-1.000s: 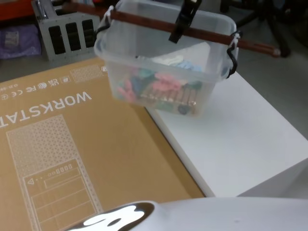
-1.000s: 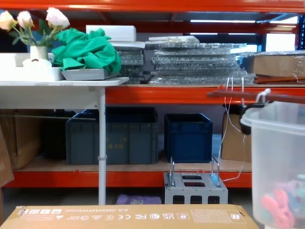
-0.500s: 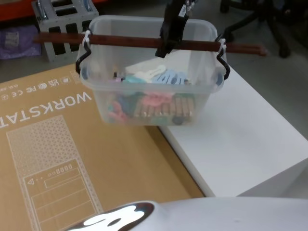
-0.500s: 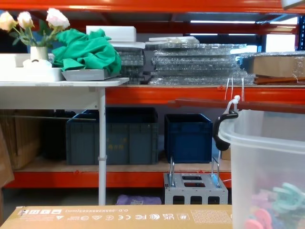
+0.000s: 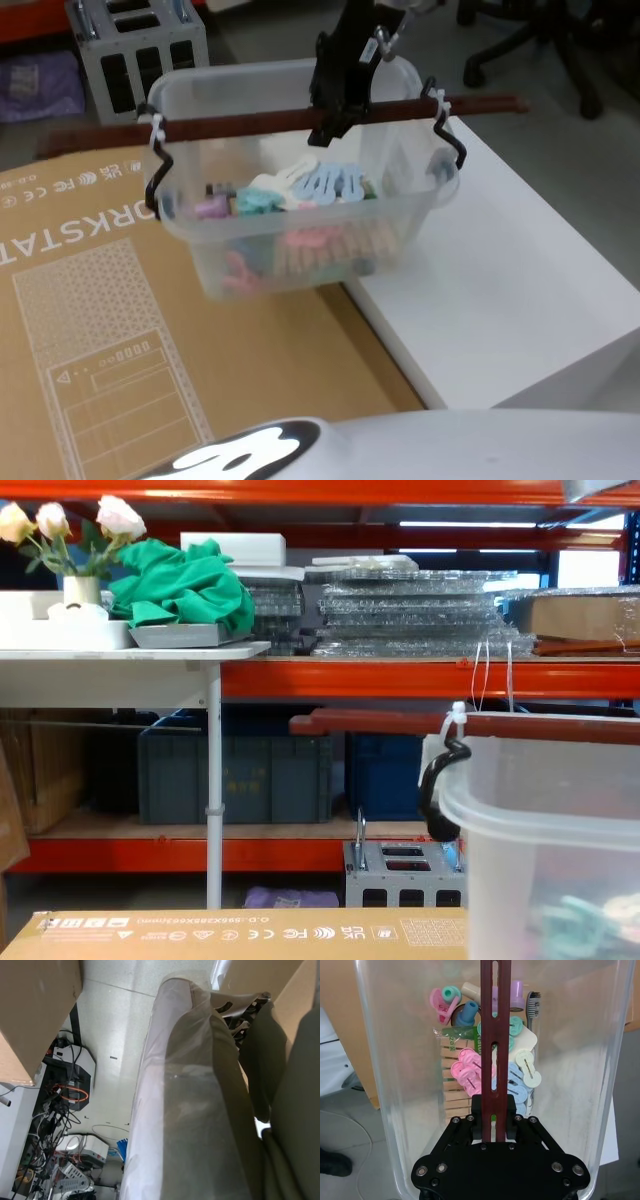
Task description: Use one hand to grasp the basket and place it at the designated location.
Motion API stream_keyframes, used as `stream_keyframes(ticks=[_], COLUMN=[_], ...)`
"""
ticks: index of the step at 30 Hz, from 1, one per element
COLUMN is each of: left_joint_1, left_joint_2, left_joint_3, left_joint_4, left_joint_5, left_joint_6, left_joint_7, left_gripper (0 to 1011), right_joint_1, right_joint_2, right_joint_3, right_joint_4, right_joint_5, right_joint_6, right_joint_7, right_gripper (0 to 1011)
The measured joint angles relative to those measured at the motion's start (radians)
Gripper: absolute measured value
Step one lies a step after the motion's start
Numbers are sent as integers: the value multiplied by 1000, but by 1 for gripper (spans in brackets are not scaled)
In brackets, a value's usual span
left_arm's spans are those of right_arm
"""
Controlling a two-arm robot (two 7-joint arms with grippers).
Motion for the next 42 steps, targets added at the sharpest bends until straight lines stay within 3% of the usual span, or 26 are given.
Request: stream_keyframes(ticks=[6,15,22,42], left_joint_1=[0,0,0,0], left_joint_2=[0,0,0,0], left_joint_3=[0,0,0,0], left_joint_4=[0,0,0,0], left_joint_5=[0,0,0,0], left_joint_6=[0,0,0,0], left_joint_7=[0,0,0,0], left_gripper=[0,0,0,0], right_joint_1=[-1,-11,-25,-52], right_joint_2=[-11,-35,-56,-88], right_joint_3=[-15,-36,-52,-100], right_joint_4=[-25,-70,-102,-144], right_joint_5=[-4,-57,-110,-157], right_joint_6=[-42,-42,-15,62], right_joint_7=[-22,-66,-113,-191], right_gripper=[238,238,238,238])
